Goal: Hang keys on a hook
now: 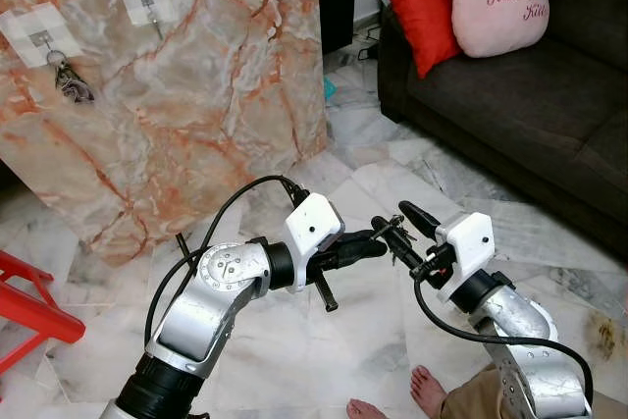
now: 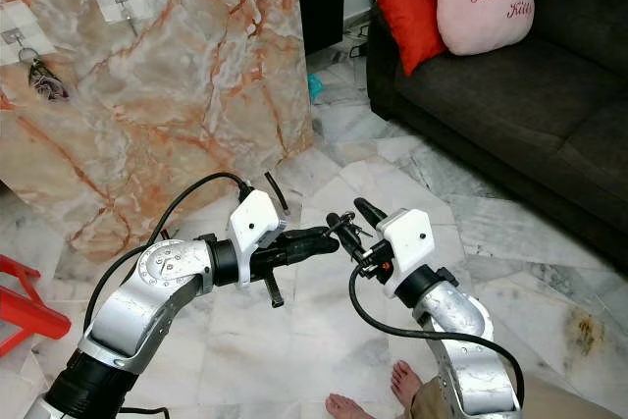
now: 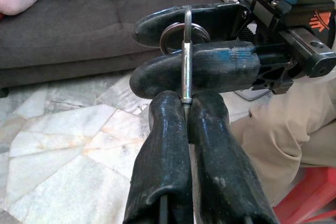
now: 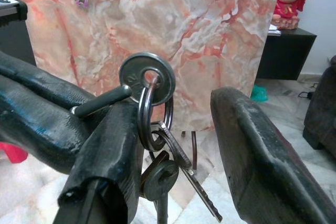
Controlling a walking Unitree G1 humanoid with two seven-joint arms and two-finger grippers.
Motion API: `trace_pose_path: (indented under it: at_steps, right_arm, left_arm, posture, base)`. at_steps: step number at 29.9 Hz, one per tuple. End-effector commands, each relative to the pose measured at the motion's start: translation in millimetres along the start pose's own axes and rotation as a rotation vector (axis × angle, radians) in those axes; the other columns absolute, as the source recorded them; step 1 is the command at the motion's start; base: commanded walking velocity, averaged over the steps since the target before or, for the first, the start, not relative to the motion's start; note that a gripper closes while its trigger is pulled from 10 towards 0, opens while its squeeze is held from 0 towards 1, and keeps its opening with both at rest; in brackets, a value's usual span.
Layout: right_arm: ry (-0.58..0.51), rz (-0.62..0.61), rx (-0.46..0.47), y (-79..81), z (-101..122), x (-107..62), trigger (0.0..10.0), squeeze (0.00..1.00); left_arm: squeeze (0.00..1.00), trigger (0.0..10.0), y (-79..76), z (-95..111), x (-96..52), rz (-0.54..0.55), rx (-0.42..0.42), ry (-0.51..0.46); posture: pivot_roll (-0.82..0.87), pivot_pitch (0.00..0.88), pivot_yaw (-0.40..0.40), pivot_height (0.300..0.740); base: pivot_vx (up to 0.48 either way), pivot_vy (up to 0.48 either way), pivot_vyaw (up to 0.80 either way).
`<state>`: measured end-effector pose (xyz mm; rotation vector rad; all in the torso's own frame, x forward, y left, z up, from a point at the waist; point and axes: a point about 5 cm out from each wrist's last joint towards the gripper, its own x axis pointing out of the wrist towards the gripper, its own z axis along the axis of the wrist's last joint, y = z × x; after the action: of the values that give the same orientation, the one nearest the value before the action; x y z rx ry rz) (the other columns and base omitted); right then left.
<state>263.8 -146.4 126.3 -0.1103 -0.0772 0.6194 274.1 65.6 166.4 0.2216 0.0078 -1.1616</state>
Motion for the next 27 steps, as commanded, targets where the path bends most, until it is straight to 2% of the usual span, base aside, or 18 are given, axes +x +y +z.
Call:
trace_pose_path:
  at_steps: [1,9,15,19,21,22,23,27]
  right_arm:
    - [-0.036,0.081,-0.017,11.9,10.3,3.4,10.0,0.0]
    - [0.089,0.164,-0.026,16.6,-5.0,-0.4,10.0,0.0]
    - [0.086,0.157,-0.027,16.0,-4.8,-0.2,10.0,0.0]
    - [0.123,0.187,-0.023,18.0,-8.4,-4.1,10.0,0.0]
    - [0.187,0.212,-0.04,18.0,-16.4,-8.6,10.0,0.0]
    - [0.239,0.196,-0.079,14.1,-23.3,-10.4,10.0,0.0]
    - [0.239,0.196,-0.079,14.1,-23.3,-10.4,10.0,0.0]
    - [0.337,0.114,-0.13,2.5,-37.2,-11.5,10.0,0.0]
  left_arm:
    - [0.0,10.0,-3.2,-3.8,2.1,-0.015,-0.002,0.023]
    - [0.0,10.0,-2.2,-3.5,2.1,-0.015,-0.002,0.02]
    - [0.0,10.0,-1.7,-3.1,1.9,-0.011,-0.003,0.017]
    - [0.0,10.0,0.0,-3.3,2.6,0.0,-0.001,0.015]
    - [0.0,10.0,0.7,-1.2,4.4,0.004,0.001,0.004]
    - [0.0,10.0,1.0,1.0,5.6,0.007,0.0,-0.01]
    - [0.0,10.0,1.0,1.0,5.6,0.007,0.0,-0.01]
    - [0.0,10.0,2.8,5.7,6.9,0.026,0.001,-0.04]
  posture:
    - [-0.09,0.078,0.033,0.74]
    - [-0.09,0.077,0.035,0.74]
    - [-0.09,0.077,0.034,0.74]
    - [-0.09,0.076,0.036,0.74]
    - [-0.09,0.075,0.037,0.74]
    - [-0.09,0.075,0.037,0.74]
    - [-0.09,0.075,0.037,0.74]
    - [-0.09,0.074,0.036,0.74]
  base:
    - [0.0,0.0,0.0]
    - [0.0,0.0,0.0]
    - [0.0,0.0,0.0]
    - [0.0,0.0,0.0]
    - [0.0,0.0,0.0]
    - [0.0,0.0,0.0]
    - [0.0,0.0,0.0]
    - [0.0,0.0,0.0]
